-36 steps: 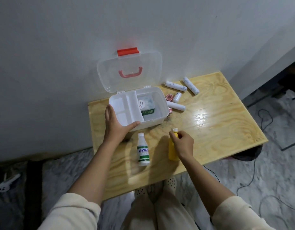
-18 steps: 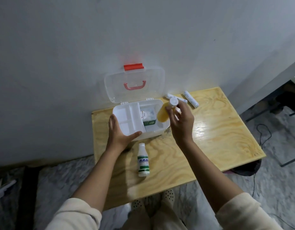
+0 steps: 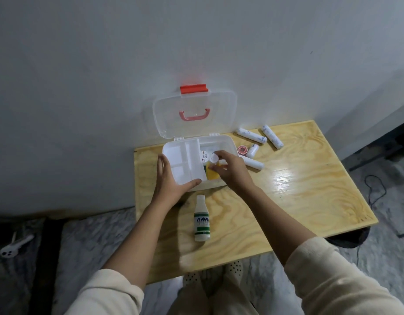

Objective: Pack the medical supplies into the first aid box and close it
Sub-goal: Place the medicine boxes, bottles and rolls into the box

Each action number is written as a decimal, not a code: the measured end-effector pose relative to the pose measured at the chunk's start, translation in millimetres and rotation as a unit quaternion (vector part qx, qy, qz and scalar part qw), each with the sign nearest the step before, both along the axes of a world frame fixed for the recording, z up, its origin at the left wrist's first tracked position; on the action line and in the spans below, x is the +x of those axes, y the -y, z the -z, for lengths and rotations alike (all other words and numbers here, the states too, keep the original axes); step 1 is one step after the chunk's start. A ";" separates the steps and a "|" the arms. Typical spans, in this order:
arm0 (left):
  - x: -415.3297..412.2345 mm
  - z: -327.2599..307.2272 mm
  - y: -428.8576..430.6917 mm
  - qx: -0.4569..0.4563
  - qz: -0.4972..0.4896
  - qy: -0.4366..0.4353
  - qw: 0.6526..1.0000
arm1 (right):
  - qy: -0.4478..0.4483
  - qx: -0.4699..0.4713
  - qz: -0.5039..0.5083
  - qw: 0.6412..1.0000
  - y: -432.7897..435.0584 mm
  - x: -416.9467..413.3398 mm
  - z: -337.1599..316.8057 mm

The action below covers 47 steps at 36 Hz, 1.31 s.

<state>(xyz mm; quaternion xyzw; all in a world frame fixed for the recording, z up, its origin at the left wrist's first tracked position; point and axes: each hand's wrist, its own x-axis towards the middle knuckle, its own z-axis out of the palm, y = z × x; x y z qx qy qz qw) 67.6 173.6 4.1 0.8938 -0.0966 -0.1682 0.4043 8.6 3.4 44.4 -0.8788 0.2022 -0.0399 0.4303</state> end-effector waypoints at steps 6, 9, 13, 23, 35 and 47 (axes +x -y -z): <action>0.7 -0.2 0.2 0.012 0.000 0.004 1.000 | -0.013 -0.025 -0.030 0.999 -5.3 5.0 6.6; 0.1 -0.8 -0.5 0.011 0.001 0.004 1.000 | 0.000 -0.039 -0.011 0.999 -5.3 4.4 10.1; 0.5 -0.8 -1.1 0.007 -0.003 0.006 1.000 | 0.008 -0.061 -0.007 0.998 -6.1 2.4 11.4; -0.6 -0.6 1.4 0.008 -0.007 0.008 1.000 | 0.156 -0.083 0.062 0.982 -29.9 -33.9 14.5; -0.5 1.6 -2.1 0.009 0.009 0.029 0.999 | -0.063 0.013 0.099 0.993 -74.6 -67.9 72.3; 0.7 5.6 -3.0 -0.006 0.010 0.038 0.999 | -0.107 0.133 0.148 0.974 -76.2 -50.7 67.2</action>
